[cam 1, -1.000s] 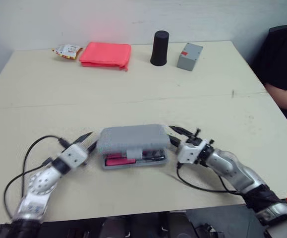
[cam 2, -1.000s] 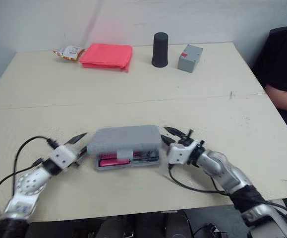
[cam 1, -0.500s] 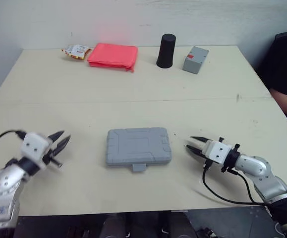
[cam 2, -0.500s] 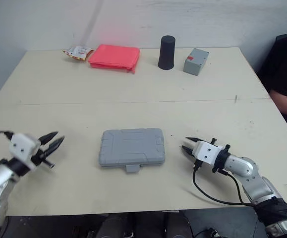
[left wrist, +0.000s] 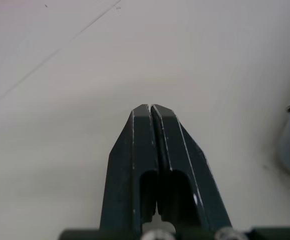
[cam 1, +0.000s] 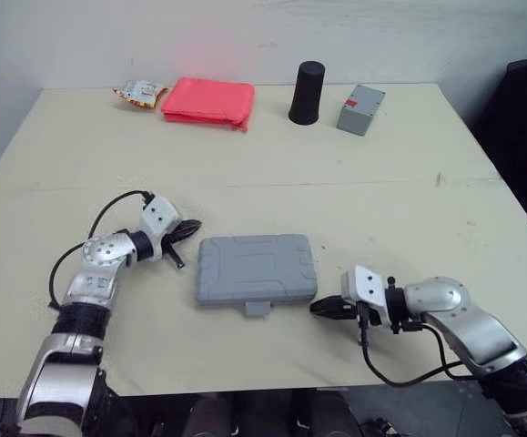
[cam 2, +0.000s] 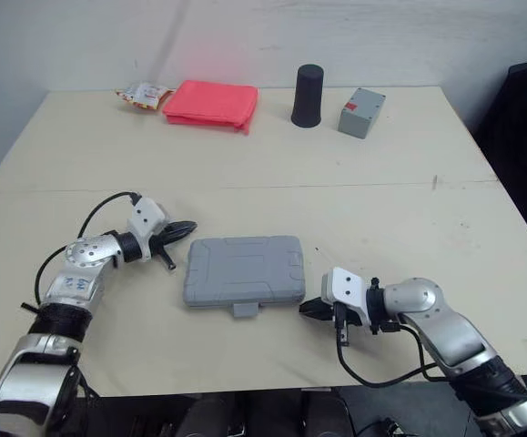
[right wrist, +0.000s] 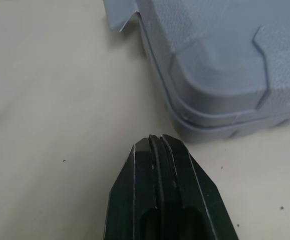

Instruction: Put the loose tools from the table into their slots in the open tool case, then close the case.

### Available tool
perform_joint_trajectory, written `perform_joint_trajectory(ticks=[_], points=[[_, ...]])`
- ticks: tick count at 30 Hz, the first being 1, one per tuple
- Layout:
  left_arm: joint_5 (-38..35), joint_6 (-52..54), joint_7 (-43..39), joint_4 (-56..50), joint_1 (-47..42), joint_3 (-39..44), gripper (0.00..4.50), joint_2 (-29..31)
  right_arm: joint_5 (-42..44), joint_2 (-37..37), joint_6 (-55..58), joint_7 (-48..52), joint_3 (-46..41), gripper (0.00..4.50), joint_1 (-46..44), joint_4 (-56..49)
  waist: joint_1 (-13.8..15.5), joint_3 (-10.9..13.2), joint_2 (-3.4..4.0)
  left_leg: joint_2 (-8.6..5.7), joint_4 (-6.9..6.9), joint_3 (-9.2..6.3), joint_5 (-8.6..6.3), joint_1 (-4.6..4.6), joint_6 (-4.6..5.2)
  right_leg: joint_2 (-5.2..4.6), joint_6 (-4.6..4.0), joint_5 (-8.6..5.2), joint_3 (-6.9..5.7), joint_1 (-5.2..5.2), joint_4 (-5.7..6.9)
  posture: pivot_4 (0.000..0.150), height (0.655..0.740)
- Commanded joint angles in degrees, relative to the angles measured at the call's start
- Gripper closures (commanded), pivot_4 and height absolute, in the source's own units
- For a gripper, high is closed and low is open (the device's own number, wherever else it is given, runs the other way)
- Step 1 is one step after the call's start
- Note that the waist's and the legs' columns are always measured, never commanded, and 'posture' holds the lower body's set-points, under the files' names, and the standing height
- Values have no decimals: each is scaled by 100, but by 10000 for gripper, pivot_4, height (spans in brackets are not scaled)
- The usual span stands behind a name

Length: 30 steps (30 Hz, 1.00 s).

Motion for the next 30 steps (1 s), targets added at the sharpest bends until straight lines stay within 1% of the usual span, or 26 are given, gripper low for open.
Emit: perform_joint_trajectory(ticks=[1, 4, 8, 9, 11, 13, 17, 20, 21, 23, 25, 26, 27, 29, 30], points=[[-72, -371, -512, 299, -104, -25, 45000, -100, -152, 299, 78, -217, -117, 44387, -227, 154, -5, -1, -2, 0, 1, -3, 0, 1, 0, 0, 0, 0, -2, 2, 1, 1500, 7400], [-47, -401, -667, 134, 22, 2, 45000, -63, -341, 563, -4, -412, -230, 44387, -457, 452, -4, -1, -2, 1, 10, -2, 1, 2, -1, -2, 0, 0, 1, 1, 12, 1500, 7400], [-318, -35, -908, -858, 498, 98, 45000, 22, -336, 972, 144, -768, -473, 44387, -772, 819, -31, 0, 1, 0, 8, -1, 1, 3, -1, -5, 0, 0, 5, -1, 16, 1500, 7400], [-371, 75, -938, -1118, 629, 113, 45000, 45, -408, 999, 87, -754, -467, 44387, -802, 891, -22, 1, 1, -2, 8, -1, 1, 0, -1, -6, 0, 0, 5, -3, 16, 1500, 7400], [-547, 482, -962, -2188, 1303, 205, 45000, 227, -706, 1231, -261, -1007, -455, 44387, -1114, 1415, -32, 1, 1, -2, 9, -3, 1, -3, -1, -6, 0, 0, 2, -3, 14, 1500, 7400], [-670, 735, -910, -2907, 1759, 308, 45000, 330, -901, 1407, -520, -1182, -469, 44387, -1335, 1799, -123, 1, 1, -2, 8, 2, 0, -3, 0, -7, 0, 0, 7, -3, 13, 1500, 7400], [-1036, 1583, -422, -4319, 2658, 650, 45000, 323, -986, 1739, -910, -1320, -602, 44387, -1691, 2506, -138, 5, 8, 0, 5, -5, 1, -2, -1, -26, 0, -1, 13, -3, 15, 1500, 7400], [-1284, 2206, -225, -4831, 2936, 791, 45000, 343, -1054, 1793, -1286, -1319, -684, 44387, -1726, 2723, -121, 5, 8, -1, 4, -11, 1, -3, -2, -27, 0, -1, 40, -1, 14, 1500, 7400], [-1216, 2267, -189, -4857, 3012, 834, 45000, 427, -1064, 1781, -1339, -1326, -719, 44387, -1721, 2754, -126, 5, 8, -2, 4, -11, 1, -3, -1, -27, 0, -1, 45, -1, 14, 1500, 7400], [-974, 2171, 77, -4602, 2985, 1088, 45000, 554, -958, 1682, -1568, -1283, -913, 44387, -1607, 2718, -137, 5, 8, -4, 4, -8, 1, -1, -1, -27, 0, -1, 51, 0, 15, 1500, 7400], [-1155, 2167, 95, -4544, 2845, 1334, 45000, 602, -710, 1466, -1433, -1036, -1107, 44387, -1359, 2357, -130, 5, 8, 0, 3, -8, 0, -1, -2, -25, 0, -1, 50, -2, 15, 1500, 7400], [-1329, 2194, -13, -4613, 2737, 1374, 45000, 611, -514, 1272, -1089, -773, -1145, 44387, -1179, 2004, -100, 6, 10, -1, 2, -9, 0, -2, -3, -25, 0, -1, 50, -2, 14, 1500, 7400], [-1541, 2430, -51, -4728, 2480, 1340, 45000, 590, -218, 1070, -781, -469, -1221, 44387, -945, 1587, -38, 7, 11, -4, 2, -12, 0, -6, -1, -24, 0, -1, 48, -2, 13, 1500, 7400], [-1723, 2771, -139, -4891, 2129, 1176, 45000, 596, 119, 831, -413, -164, -1309, 44387, -653, 1046, 7, 7, 11, -4, 5, -12, -6, -7, 6, -27, 2, 0, 51, 3, 1, 1500, 7400], [-1739, 2929, -316, -5006, 1917, 864, 45000, 609, 227, 708, -214, -71, -1330, 44387, -509, 778, 5, 7, 11, -5, 8, -10, -7, -7, 9, -27, 7, 3, 52, 4, 0, 1500, 7400]])
